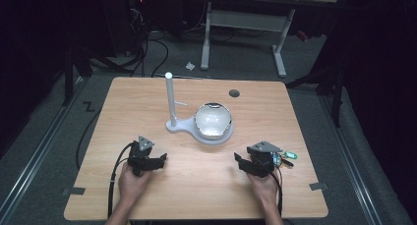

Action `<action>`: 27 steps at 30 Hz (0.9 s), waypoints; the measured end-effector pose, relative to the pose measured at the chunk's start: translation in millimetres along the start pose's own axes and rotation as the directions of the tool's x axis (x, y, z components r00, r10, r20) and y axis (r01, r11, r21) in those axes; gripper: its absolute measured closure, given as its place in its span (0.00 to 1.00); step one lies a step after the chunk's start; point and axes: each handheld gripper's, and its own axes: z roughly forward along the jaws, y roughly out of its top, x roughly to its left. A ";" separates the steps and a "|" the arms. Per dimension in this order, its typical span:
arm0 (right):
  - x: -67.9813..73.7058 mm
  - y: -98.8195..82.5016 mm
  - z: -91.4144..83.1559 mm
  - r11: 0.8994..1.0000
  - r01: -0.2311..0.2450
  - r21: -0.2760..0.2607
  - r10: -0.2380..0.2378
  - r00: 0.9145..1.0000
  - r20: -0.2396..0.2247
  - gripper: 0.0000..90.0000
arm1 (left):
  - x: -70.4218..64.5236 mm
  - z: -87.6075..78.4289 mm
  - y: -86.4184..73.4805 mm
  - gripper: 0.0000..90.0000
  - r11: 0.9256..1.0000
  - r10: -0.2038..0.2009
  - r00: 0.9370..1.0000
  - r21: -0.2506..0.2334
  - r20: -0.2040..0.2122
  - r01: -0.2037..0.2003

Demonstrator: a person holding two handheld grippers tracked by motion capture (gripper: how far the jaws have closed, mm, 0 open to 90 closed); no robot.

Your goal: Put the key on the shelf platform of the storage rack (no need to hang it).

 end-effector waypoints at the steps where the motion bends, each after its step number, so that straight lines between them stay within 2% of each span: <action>1: -2.2 -0.1 -1.0 1.000 -0.004 0.001 0.004 1.000 0.002 0.45 | 0.0 0.0 0.0 0.23 1.000 0.000 1.000 0.000 0.000 0.000; 6: -12.9 -1.2 -8.3 1.000 -0.012 -0.004 0.012 1.000 0.024 0.45 | 0.0 0.0 0.0 0.23 1.000 0.001 1.000 0.000 0.000 -0.001; 13: -31.7 -3.0 -22.4 0.998 -0.058 -0.026 0.060 0.996 0.060 0.44 | 0.0 0.1 0.0 0.23 1.000 0.000 1.000 -0.001 0.000 0.000; 16: -39.3 -2.5 -27.6 0.998 -0.052 -0.032 0.055 0.995 0.080 0.44 | 0.1 0.1 0.1 0.23 1.000 0.000 1.000 -0.002 -0.001 0.000; 21: -51.7 -5.2 -35.1 0.997 -0.074 -0.035 0.078 0.989 0.123 0.43 | 0.1 0.1 0.0 0.23 1.000 0.001 1.000 0.000 0.000 -0.001; 27: -65.8 -12.5 -34.5 0.995 -0.098 0.002 0.096 0.981 0.167 0.42 | 0.1 0.1 0.0 0.23 1.000 0.000 1.000 -0.001 0.000 0.000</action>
